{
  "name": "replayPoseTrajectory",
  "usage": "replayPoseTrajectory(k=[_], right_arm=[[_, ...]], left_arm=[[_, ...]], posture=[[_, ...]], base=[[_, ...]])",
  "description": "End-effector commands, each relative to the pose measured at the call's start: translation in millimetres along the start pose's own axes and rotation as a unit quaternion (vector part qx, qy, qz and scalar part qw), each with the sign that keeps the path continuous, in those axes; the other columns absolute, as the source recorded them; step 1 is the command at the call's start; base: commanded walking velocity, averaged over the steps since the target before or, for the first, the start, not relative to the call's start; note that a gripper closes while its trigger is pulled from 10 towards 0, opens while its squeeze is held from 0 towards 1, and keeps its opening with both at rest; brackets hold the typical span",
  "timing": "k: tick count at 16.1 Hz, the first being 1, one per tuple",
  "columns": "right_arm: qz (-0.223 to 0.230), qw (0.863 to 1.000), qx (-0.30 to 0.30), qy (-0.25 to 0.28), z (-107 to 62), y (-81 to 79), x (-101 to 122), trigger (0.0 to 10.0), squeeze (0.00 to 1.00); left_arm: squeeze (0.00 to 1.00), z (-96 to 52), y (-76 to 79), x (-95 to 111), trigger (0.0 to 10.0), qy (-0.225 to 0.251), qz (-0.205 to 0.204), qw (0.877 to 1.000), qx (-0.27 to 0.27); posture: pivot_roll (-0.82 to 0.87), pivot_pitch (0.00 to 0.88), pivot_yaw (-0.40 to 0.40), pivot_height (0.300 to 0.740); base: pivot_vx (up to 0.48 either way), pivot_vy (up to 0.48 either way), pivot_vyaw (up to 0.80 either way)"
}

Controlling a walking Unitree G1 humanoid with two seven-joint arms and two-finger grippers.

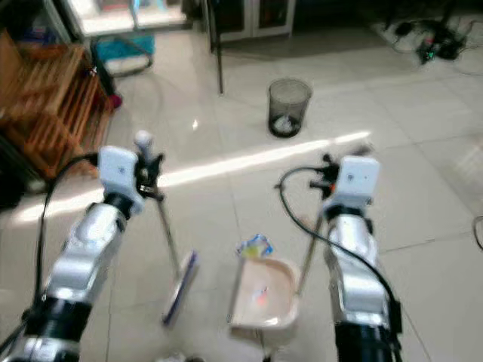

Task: Sweep floor

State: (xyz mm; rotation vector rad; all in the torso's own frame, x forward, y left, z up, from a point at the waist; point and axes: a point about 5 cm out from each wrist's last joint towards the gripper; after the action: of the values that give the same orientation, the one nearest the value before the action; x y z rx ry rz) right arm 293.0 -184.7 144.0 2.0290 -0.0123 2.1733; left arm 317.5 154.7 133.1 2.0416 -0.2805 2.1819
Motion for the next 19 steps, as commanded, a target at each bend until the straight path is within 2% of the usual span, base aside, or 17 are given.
replayPoseTrajectory(k=[1, 6, 8, 15, 17, 19], right_arm=[[-0.005, 1.0, -0.011, 0.017, 1.4, 8.1, 8, 10.0, 0.0], [-0.011, 0.999, -0.01, 0.028, 1.3, 8.5, 11, 10.0, 0.0], [-0.016, 0.999, -0.009, 0.03, 0.9, 7.5, 11, 10.0, 0.0], [-0.042, 0.998, 0.001, 0.037, 11.1, 12.3, 10, 10.0, 0.0], [-0.039, 0.999, 0.004, 0.029, 14.6, 12.5, 3, 10.0, 0.0], [-0.04, 0.999, 0.007, 0.029, 18.1, 10.6, -2, 10.0, 0.0]], left_arm=[[0.0, 4.9, 6.3, 11, 10.0, 0.026, 0.006, 1.0, -0.013], [0.0, 5.2, 7.6, 11, 10.0, 0.026, 0.002, 1.0, -0.017], [0.0, 4.7, 7.5, 10, 10.0, 0.023, -0.011, 1.0, -0.013], [0.0, 4.5, -2.8, -3, 10.0, -0.002, 0.001, 1.0, 0.018], [0.0, 3.9, -3.3, -4, 10.0, 0.005, 0.018, 1.0, 0.012], [0.0, 5.1, -4.9, -4, 10.0, 0.017, 0.014, 1.0, 0.011]], posture=[[0.0, 0.1, 0.069, 0.74], [0.01, 0.102, 0.074, 0.74], [0.01, 0.1, 0.078, 0.74], [0.01, 0.1, 0.087, 0.74], [0.03, 0.142, 0.087, 0.74], [0.04, 0.179, 0.086, 0.74]], base=[[0.398, 0.0, -0.41], [0.402, 0.0, 0.0], [0.0, 0.0, 0.0], [0.0, 0.0, 0.0], [0.0, 0.0, 0.0], [0.0, 0.0, 0.0]])
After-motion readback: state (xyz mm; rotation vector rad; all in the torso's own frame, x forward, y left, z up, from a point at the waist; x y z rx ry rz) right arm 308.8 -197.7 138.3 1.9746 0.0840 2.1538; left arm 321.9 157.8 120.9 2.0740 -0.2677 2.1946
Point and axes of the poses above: a point about 5 cm out from each wrist's last joint towards the gripper, its own z axis pointing out of the wrist towards the gripper, its own x axis along the axis of the wrist's last joint, y = z × x, and after that the axes turned 5 degrees about -z, right-handed
